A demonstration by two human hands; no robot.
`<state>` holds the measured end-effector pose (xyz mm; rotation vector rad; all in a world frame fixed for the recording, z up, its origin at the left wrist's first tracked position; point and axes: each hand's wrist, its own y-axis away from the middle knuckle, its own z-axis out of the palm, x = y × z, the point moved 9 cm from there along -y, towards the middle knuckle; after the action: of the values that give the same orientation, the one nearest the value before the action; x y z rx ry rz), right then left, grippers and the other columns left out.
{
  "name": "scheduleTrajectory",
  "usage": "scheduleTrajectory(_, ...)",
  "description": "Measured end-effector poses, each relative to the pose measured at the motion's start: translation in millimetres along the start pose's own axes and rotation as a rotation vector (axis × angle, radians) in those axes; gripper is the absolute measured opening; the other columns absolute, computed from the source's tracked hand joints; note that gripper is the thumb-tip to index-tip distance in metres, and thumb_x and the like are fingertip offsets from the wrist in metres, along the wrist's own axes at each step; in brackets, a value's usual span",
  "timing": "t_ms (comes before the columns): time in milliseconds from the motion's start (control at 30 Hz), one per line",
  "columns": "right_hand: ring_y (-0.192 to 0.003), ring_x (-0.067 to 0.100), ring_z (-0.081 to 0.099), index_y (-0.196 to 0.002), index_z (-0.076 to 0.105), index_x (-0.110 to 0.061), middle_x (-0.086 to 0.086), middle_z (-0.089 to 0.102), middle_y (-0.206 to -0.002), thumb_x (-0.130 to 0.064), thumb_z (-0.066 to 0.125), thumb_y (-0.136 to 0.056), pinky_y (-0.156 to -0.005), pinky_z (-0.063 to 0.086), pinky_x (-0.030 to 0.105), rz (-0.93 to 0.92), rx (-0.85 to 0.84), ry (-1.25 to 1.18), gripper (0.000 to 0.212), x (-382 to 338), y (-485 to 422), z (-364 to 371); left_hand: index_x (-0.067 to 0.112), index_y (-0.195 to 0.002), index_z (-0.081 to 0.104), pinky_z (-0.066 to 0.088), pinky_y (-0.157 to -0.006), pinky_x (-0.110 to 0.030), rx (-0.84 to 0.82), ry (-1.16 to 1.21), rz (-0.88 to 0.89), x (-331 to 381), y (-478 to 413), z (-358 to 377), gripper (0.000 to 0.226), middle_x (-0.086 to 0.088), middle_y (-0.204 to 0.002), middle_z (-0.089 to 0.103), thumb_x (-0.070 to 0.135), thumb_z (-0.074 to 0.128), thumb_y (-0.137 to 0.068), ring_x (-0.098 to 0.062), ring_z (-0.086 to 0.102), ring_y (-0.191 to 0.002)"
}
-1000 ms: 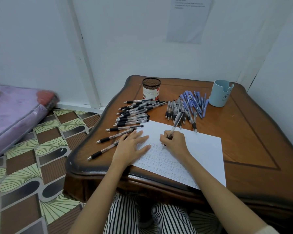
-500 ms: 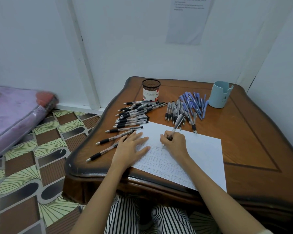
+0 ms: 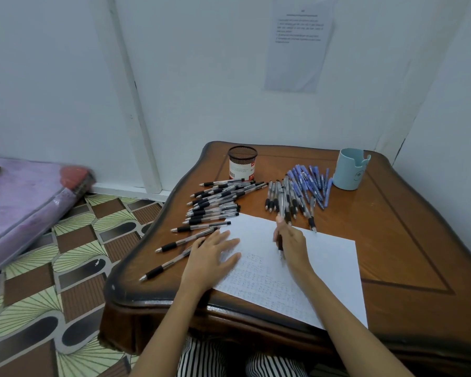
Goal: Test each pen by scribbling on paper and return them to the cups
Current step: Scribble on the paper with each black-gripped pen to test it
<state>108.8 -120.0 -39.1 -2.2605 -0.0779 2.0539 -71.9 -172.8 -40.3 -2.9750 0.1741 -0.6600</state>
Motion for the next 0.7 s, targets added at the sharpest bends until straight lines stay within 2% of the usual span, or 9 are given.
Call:
scheduleTrajectory(67, -0.064, 0.006, 0.052, -0.095, 0.061, -0.008, -0.004, 0.049, -0.065, -0.035, 0.046, -0.097, -0.063, 0.041, 0.012, 0.038, -0.022, -0.041, 0.031, 4.3, -2.2, -1.7, 0.043, -0.138, 0.04, 0.004, -0.116, -0.036, -0.004, -0.001, -0.003, 0.0, 0.2, -0.1, 0.043, 0.015, -0.153, 0.026, 0.052, 0.039, -0.095, -0.003, 0.012, -0.143)
scheduleTrajectory(133, -0.05, 0.001, 0.047, -0.114, 0.057, -0.009, 0.001, 0.046, -0.064, -0.027, 0.044, -0.099, -0.046, 0.035, 0.01, 0.091, -0.033, -0.112, 0.027, 5.9, -3.1, -4.5, 0.043, -0.138, 0.04, 0.004, -0.116, -0.036, -0.006, 0.001, -0.005, 0.3, 0.5, -0.3, 0.043, 0.016, -0.153, 0.026, 0.052, 0.039, -0.095, -0.003, 0.011, -0.143)
scheduleTrajectory(200, -0.036, 0.002, 0.039, -0.118, 0.053, -0.007, 0.005, 0.05, -0.058, -0.012, 0.038, -0.1, -0.036, 0.026, 0.013, 0.096, -0.061, -0.198, 0.024, 2.8, -2.6, -4.9, 0.043, -0.137, 0.04, 0.003, -0.116, -0.036, -0.003, 0.002, -0.005, 0.6, 0.5, -0.9, 0.043, 0.016, -0.153, 0.026, 0.052, 0.039, -0.095, -0.003, 0.011, -0.143)
scheduleTrajectory(267, -0.031, 0.003, 0.031, -0.122, 0.048, -0.01, 0.003, 0.052, -0.05, -0.001, 0.031, -0.097, -0.032, 0.021, 0.015, 0.104, -0.075, -0.274, 0.031, 1.0, -2.2, -4.4, 0.044, -0.137, 0.039, 0.003, -0.116, -0.036, -0.011, 0.003, -0.009, 0.8, 0.5, -0.8, 0.043, 0.017, -0.153, 0.025, 0.052, 0.038, -0.095, -0.003, 0.011, -0.143)
scheduleTrajectory(333, -0.032, 0.003, 0.029, -0.125, 0.042, -0.017, -0.003, 0.043, -0.042, -0.004, 0.029, -0.098, -0.034, 0.02, 0.015, 0.121, -0.058, -0.294, 0.033, 1.2, -2.5, -4.7, 0.044, -0.137, 0.039, 0.003, -0.116, -0.037, -0.018, 0.005, -0.013, 0.8, 0.6, -0.8, 0.043, 0.017, -0.153, 0.024, 0.052, 0.038, -0.095, -0.003, 0.01, -0.143)
scheduleTrajectory(367, -0.033, 0.003, 0.03, -0.126, 0.039, -0.021, -0.006, 0.039, -0.04, -0.012, 0.029, -0.102, -0.036, 0.021, 0.015, 0.127, -0.052, -0.288, 0.028, 2.7, -3.0, -4.3, 0.044, -0.137, 0.039, 0.003, -0.116, -0.037, -0.018, 0.006, -0.013, 0.8, 1.0, -1.0, 0.043, 0.017, -0.153, 0.024, 0.052, 0.039, -0.095, -0.002, 0.01, -0.143)
scheduleTrajectory(467, -0.035, 0.003, 0.029, -0.122, 0.047, -0.02, -0.008, 0.033, -0.038, -0.038, 0.028, -0.101, -0.042, 0.023, 0.017, 0.097, -0.07, -0.258, 0.034, 1.2, -1.6, -2.9, 0.044, -0.137, 0.039, 0.003, -0.116, -0.036, -0.017, 0.011, -0.012, 1.5, 1.2, -1.9, 0.043, 0.017, -0.153, 0.025, 0.052, 0.039, -0.095, -0.002, 0.011, -0.143)
scheduleTrajectory(567, -0.034, 0.004, 0.027, -0.102, 0.055, -0.01, -0.005, 0.032, -0.038, -0.039, 0.029, -0.1, -0.038, 0.022, 0.015, 0.077, -0.074, -0.261, 0.039, -0.5, -1.5, -4.3, 0.044, -0.137, 0.038, 0.003, -0.116, -0.037, -0.02, 0.012, -0.015, 2.1, 0.8, -2.2, 0.043, 0.017, -0.153, 0.024, 0.052, 0.038, -0.095, -0.002, 0.011, -0.143)
scheduleTrajectory(700, -0.03, 0.004, 0.022, -0.074, 0.047, -0.009, -0.006, 0.028, -0.034, -0.036, 0.03, -0.101, -0.034, 0.018, 0.016, 0.123, -0.052, -0.301, 0.042, 2.8, -2.3, -4.8, 0.044, -0.137, 0.039, 0.004, -0.116, -0.037, -0.021, 0.017, -0.016, 0.8, 0.9, -1.8, 0.043, 0.018, -0.153, 0.024, 0.053, 0.038, -0.095, -0.002, 0.011, -0.143)
